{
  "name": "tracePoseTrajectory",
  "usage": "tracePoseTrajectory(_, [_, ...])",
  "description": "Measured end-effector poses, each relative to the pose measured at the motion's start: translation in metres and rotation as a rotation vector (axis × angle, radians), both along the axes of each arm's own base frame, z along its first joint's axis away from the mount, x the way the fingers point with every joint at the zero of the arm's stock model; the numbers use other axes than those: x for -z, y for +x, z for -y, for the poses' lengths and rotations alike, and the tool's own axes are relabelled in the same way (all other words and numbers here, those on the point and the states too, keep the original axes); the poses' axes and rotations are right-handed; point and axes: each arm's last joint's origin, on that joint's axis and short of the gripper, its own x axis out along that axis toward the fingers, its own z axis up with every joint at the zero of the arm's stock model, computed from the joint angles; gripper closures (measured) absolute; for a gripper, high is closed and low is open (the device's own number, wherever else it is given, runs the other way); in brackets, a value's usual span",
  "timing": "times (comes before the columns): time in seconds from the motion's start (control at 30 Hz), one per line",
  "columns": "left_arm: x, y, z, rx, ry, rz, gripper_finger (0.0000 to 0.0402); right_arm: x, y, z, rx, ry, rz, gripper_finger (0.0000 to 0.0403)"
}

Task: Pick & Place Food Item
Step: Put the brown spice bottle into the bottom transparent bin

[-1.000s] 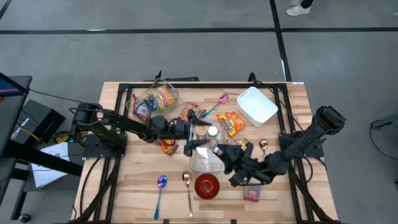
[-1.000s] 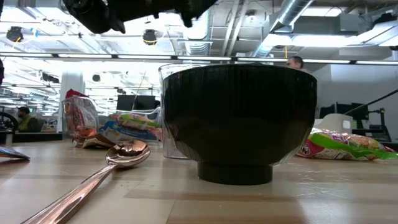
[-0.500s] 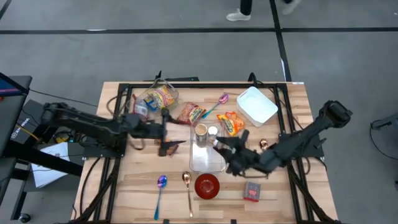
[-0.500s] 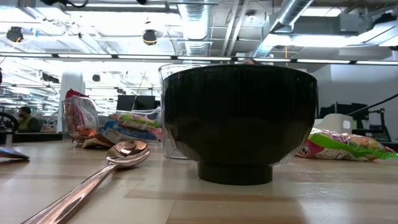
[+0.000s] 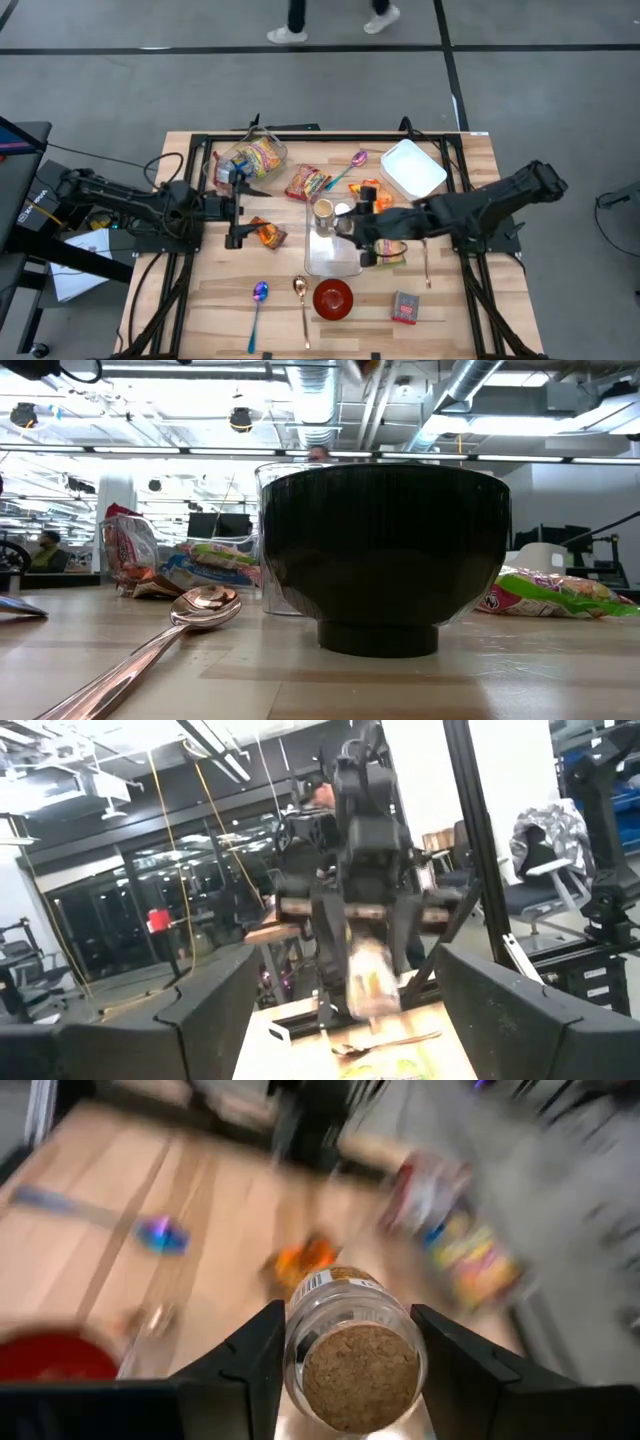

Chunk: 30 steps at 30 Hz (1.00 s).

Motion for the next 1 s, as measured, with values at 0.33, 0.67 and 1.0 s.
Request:
tracePoseTrajectory(0.33, [0.004,0.001,-0.001,-0.051,-0.004,-0.039,0.0105,0.033,0.045,-0.004,-0.061,0.185,-0.331,0.0229])
tracePoseTrajectory(0.67, [0.004,0.001,-0.001,-0.057,-0.004,-0.047,0.0105,0.076,0.057,-0.005,-0.006,0.179,-0.565,0.0229])
tracePoseTrajectory(1.0, [0.005,0.001,-0.001,-0.057,-0.004,-0.048,0.0105,0.115,0.075,0.007,0.017,0.146,-0.668,0.0228])
